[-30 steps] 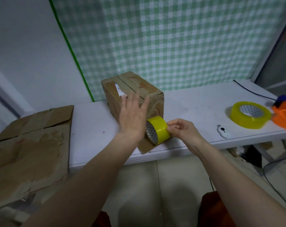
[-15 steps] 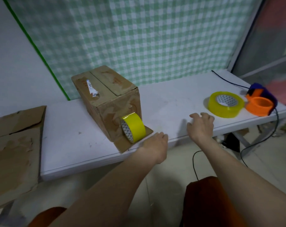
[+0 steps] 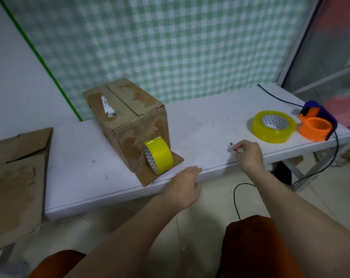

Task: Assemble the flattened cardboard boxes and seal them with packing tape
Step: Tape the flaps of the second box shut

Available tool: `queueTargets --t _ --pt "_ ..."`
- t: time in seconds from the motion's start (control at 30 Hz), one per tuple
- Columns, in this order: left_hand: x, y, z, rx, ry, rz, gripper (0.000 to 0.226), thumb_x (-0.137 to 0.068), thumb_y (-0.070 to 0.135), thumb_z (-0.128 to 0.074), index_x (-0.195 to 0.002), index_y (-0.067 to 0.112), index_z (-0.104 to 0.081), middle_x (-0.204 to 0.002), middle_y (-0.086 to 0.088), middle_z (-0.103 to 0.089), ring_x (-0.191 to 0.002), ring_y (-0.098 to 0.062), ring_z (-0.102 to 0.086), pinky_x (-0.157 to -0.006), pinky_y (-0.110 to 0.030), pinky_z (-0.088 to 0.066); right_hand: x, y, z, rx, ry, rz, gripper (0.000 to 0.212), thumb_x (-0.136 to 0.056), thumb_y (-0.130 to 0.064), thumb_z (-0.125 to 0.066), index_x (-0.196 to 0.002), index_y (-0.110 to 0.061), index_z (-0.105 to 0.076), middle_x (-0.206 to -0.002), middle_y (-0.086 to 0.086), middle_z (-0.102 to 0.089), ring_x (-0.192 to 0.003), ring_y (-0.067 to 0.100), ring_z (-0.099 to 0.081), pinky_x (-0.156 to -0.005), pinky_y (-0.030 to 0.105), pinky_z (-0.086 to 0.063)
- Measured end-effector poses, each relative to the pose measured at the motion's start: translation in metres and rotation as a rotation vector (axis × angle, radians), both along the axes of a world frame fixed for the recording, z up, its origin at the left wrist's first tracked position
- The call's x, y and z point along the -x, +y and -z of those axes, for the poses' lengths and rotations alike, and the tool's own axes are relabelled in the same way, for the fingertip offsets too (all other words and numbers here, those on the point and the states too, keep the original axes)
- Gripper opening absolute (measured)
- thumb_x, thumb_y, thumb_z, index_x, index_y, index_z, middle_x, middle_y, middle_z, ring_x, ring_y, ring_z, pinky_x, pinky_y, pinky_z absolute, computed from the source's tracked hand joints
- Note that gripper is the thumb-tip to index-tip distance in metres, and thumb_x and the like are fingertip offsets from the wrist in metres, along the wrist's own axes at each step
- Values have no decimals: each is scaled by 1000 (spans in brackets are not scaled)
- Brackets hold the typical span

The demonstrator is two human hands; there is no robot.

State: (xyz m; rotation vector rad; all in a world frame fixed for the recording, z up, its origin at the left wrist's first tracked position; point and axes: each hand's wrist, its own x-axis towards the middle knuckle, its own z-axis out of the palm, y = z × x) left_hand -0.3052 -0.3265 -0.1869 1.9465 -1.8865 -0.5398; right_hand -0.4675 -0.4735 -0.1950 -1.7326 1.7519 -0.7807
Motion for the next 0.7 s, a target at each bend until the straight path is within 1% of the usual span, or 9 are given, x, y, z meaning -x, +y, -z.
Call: queueTargets --t 0.07,0.13,0.2,0.27,0.33,0.43,0.53,0.6,0.7 --pt "4 23 -4 306 189 -106 36 -89 10 -51 -123 11 -62 -123 -3 -62 -114 -14 -57 -103 -25 -41 -7 5 -8 18 -70 -64 19 -83 3 -56 -85 -15 -56 -101 12 -58 -84 23 -53 -67 27 -36" --pt "2 43 -6 549 296 -297 28 -84 9 -55 -110 16 -63 -103 4 -61 -95 -8 -59 -87 -27 -49 -21 14 -21 60 -185 -147 22 -84 -1 -62 -99 -15 -53 -95 6 -55 -82 22 -52 -69 27 -38" --pt "-8 51 -12 658 304 -519 30 -83 9 -64 -110 20 -57 -102 4 -53 -95 -11 -55 -86 -27 -47 -42 24 -38 163 -234 -242 25 -86 -6 -65 -106 -18 -58 -96 4 -55 -85 20 -54 -74 26 -40" --pt "-22 48 -25 623 412 -741 39 -81 9 -72 -113 21 -52 -109 1 -50 -101 -15 -53 -89 -29 -47 -64 36 -54 330 -228 -365 18 -85 -4 -65 -100 -15 -67 -97 2 -56 -91 21 -56 -78 25 -41" --pt "-39 35 -38 484 697 -925 43 -82 15 -74 -118 17 -52 -117 -3 -53 -104 -15 -56 -94 -30 -48 -84 50 -67 502 -223 -476 20 -83 1 -64 -97 -11 -71 -94 -1 -53 -92 23 -56 -79 29 -44" --pt "-60 9 -52 275 1130 -1000 50 -81 28 -76 -123 16 -52 -122 -10 -60 -106 -23 -62 -95 -40 -52 -108 66 -78 695 -204 -570 24 -80 2 -60 -96 -11 -73 -89 6 -53 -91 20 -50 -74 23 -40" --pt "-68 -6 -60 243 1257 -1016 36 -79 30 -77 -106 22 -54 -107 -8 -61 -82 -21 -63 -65 -30 -59 -126 74 -82 776 -113 -636 24 -81 4 -60 -94 -11 -73 -87 7 -53 -88 20 -47 -66 26 -41" --pt "-66 -8 -68 244 1364 -996 23 -88 19 -69 -105 16 -55 -90 -10 -56 -61 -17 -51 -41 -18 -45 -134 75 -83 803 -75 -637 26 -79 9 -62 -92 -11 -73 -85 8 -53 -87 22 -47 -61 29 -41" --pt "-66 -7 -72 219 1447 -992 7 -93 12 -62 -91 13 -55 -80 -11 -56 -55 -16 -51 -46 -22 -49 -145 76 -84 867 -19 -659 23 -78 7 -62 -91 -9 -73 -85 11 -54 -87 22 -44 -59 29 -40"
